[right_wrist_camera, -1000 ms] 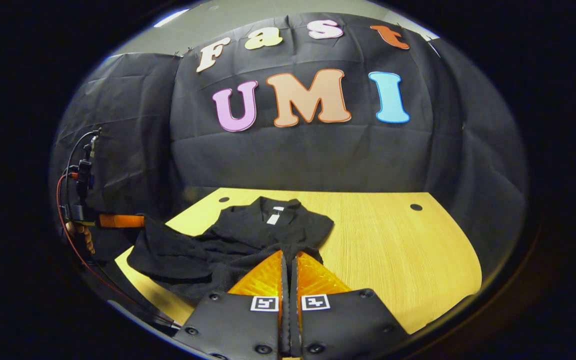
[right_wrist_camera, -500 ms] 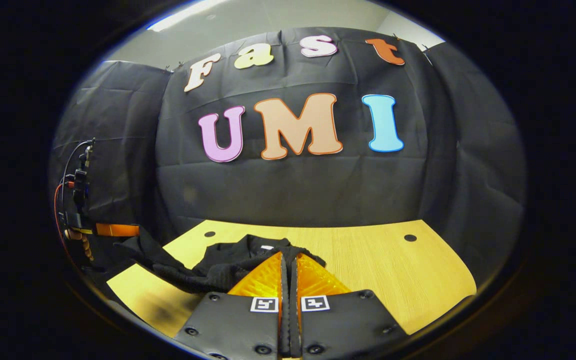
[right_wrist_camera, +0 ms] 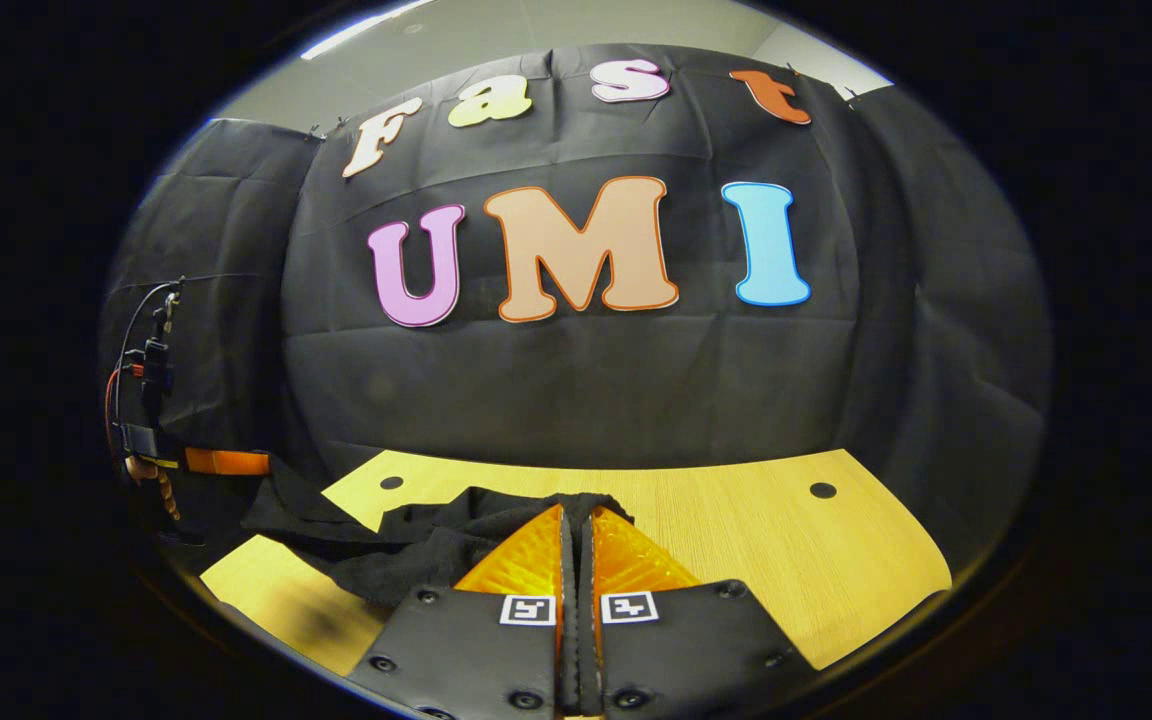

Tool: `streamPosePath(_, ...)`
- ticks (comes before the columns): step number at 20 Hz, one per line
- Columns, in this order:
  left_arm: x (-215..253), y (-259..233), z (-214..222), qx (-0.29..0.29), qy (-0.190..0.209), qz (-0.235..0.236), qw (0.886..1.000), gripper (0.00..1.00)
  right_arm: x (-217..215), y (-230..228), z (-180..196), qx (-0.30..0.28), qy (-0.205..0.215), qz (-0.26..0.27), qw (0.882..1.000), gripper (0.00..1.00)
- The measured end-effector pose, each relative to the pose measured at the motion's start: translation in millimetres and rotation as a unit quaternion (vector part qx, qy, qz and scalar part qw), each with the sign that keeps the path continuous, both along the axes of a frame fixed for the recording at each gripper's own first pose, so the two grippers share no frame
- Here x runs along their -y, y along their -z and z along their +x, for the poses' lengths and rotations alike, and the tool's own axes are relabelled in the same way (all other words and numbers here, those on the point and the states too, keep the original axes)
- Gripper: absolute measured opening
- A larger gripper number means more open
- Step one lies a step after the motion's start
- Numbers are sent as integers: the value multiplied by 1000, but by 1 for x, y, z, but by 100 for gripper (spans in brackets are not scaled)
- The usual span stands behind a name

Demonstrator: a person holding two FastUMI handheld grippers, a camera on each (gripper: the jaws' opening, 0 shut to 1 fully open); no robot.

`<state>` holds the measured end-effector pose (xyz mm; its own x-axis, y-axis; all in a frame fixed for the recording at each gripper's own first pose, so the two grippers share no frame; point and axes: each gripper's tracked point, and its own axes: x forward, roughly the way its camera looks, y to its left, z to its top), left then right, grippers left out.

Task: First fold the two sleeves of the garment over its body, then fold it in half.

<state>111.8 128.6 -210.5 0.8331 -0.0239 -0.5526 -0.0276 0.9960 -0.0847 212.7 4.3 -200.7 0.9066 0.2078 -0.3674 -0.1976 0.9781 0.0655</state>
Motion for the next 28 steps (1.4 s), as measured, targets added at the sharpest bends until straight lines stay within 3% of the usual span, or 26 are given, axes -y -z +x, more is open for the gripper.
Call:
streamPosePath(13,-11,52,69,-21,23,36,999,0,-3,37,77,-38,43,-5,998,2)
streamPosePath(15,-31,47,84,1,-12,78,997,0,0,44,85,-46,57,-6,997,6)
streamPosePath(16,-53,31,92,40,-50,127,990,30,10,43,89,-37,79,-14,996,14)
streamPosePath(18,-60,-1,105,95,-62,150,982,91,18,26,96,-9,101,-12,995,98)
streamPosePath(28,-32,-51,86,154,-25,109,982,92,18,-29,60,62,121,-29,990,98)
